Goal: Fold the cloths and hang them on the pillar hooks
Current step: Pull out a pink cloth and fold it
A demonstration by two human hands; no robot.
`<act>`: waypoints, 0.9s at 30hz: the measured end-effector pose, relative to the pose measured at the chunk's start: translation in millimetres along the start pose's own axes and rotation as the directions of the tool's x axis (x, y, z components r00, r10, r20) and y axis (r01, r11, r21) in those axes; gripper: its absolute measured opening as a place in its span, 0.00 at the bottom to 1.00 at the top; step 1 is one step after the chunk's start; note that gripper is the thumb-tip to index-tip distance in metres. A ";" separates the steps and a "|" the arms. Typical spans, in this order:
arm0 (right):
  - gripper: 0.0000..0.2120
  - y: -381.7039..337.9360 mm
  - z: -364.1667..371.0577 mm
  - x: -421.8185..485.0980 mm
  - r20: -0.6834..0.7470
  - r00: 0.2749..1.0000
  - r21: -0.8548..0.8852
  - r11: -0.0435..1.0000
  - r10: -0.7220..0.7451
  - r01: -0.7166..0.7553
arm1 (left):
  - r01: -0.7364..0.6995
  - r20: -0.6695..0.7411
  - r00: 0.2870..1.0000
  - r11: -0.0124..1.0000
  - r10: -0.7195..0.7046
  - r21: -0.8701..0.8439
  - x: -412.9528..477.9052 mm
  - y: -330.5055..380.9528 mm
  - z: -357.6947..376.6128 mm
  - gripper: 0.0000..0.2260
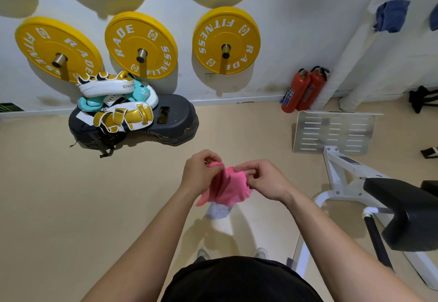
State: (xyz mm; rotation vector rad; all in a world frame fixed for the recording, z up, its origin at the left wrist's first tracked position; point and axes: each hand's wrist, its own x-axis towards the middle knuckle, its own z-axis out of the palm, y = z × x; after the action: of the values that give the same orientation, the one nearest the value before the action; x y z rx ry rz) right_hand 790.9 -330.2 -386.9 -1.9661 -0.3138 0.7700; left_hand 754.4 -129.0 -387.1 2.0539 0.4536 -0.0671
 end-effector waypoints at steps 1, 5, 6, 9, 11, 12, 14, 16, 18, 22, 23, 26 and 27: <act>0.21 -2.2 0.4 0.7 -0.010 1.000 0.007 1.000 -0.020 0.020 | 0.006 0.020 1.000 0.999 -0.005 -0.046 -0.4 1.2 0.7 0.07; 0.17 -6.8 1.2 6.2 -0.081 0.996 0.002 0.999 -0.038 0.039 | -0.015 0.075 0.997 0.993 0.024 -0.114 -1.0 2.3 1.3 0.08; 0.17 -7.3 0.8 8.1 -0.088 0.995 -0.023 0.999 -0.041 0.039 | -0.021 0.068 0.997 0.992 0.029 -0.121 -1.2 2.7 1.5 0.08; 0.05 -11.5 -1.0 10.9 -0.058 0.997 -0.042 0.998 -0.044 0.042 | -0.011 0.023 1.000 0.984 0.015 -0.176 -3.4 5.8 2.2 0.11; 0.09 -14.2 -1.8 12.0 -0.069 0.996 -0.058 0.996 -0.065 0.061 | 0.016 0.000 1.000 0.967 -0.017 -0.253 -5.8 8.7 4.3 0.12; 0.13 -14.9 -1.9 11.9 -0.087 0.992 -0.090 0.993 -0.088 0.080 | 0.027 -0.015 0.999 0.957 -0.033 -0.288 -7.4 10.6 5.7 0.12; 0.13 -15.8 -2.6 12.8 -0.149 0.974 -0.166 0.975 -0.171 0.146 | 0.043 -0.030 0.998 0.942 -0.056 -0.333 -10.2 14.9 8.2 0.11; 0.09 -16.4 -3.4 11.7 -0.187 0.955 -0.186 0.962 -0.233 0.198 | 0.056 -0.002 0.998 0.919 -0.062 -0.391 -13.8 17.8 10.3 0.08; 0.08 -17.7 -3.6 9.8 -0.187 0.950 -0.186 0.959 -0.250 0.216 | 0.072 0.038 0.997 0.879 -0.061 -0.471 -17.6 19.6 11.1 0.05; 0.03 -16.8 -1.6 3.5 -0.239 0.940 -0.119 0.968 -0.242 0.219 | 0.080 0.060 0.997 0.832 -0.057 -0.549 -21.2 21.3 13.1 0.05; 0.03 -16.6 -1.4 1.8 -0.259 0.935 -0.106 0.969 -0.242 0.221 | 0.082 0.068 0.996 0.828 -0.053 -0.555 -21.8 21.0 13.6 0.05; 0.04 -16.7 -1.3 -3.4 -0.255 0.935 -0.072 0.969 -0.247 0.236 | 0.090 0.089 0.995 0.824 -0.048 -0.559 -25.2 21.0 15.0 0.06; 0.05 -17.5 -0.9 -5.0 -0.243 0.938 -0.054 0.969 -0.247 0.241 | 0.093 0.090 0.995 0.823 -0.051 -0.561 -27.1 22.0 15.7 0.06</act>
State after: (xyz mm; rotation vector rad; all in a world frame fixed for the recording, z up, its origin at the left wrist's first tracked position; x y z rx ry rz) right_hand 789.3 -324.6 -369.6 -1.9730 -0.4081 0.3570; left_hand 739.0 -159.9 -370.6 1.4415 0.4432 -0.0438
